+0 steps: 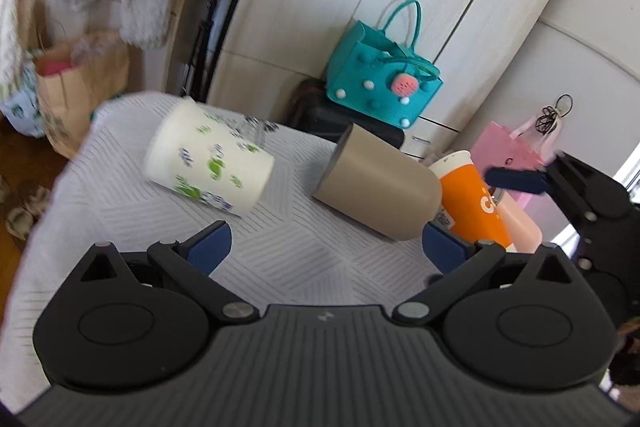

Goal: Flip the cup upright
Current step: 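Move the right gripper to the tan tumbler and close on its base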

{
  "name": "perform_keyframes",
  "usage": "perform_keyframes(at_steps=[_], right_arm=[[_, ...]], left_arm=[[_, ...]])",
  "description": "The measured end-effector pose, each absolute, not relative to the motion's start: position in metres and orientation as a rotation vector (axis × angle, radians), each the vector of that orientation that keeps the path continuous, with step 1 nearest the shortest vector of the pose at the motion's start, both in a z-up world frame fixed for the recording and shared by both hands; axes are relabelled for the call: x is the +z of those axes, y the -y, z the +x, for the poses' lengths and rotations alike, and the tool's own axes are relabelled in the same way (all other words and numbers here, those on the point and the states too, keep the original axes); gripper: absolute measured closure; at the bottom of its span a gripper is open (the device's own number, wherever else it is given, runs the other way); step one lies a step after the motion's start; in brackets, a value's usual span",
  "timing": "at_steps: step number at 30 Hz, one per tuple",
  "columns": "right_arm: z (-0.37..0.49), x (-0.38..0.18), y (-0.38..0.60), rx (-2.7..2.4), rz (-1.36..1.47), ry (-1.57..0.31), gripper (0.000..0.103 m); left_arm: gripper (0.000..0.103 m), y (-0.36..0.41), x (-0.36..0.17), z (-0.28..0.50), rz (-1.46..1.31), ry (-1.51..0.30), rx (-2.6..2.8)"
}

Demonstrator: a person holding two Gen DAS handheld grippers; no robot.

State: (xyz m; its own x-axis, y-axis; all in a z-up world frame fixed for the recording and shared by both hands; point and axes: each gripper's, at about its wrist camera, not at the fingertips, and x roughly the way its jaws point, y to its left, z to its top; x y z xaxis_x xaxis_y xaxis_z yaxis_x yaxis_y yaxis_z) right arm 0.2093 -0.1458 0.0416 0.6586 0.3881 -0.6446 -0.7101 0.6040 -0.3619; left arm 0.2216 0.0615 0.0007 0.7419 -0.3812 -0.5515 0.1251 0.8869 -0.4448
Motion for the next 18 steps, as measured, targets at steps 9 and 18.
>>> perform_keyframes(at_steps=[9, 18], right_arm=[[0.252, 0.024, 0.13, 0.703, -0.819, -0.605, 0.003], [0.274, 0.012, 0.129, 0.708, -0.833, -0.622, 0.003]], left_arm=[[0.0, -0.059, -0.01, 0.236, -0.442, -0.69, -0.292], [0.0, -0.064, -0.012, 0.237, -0.486, -0.673, -0.336]])
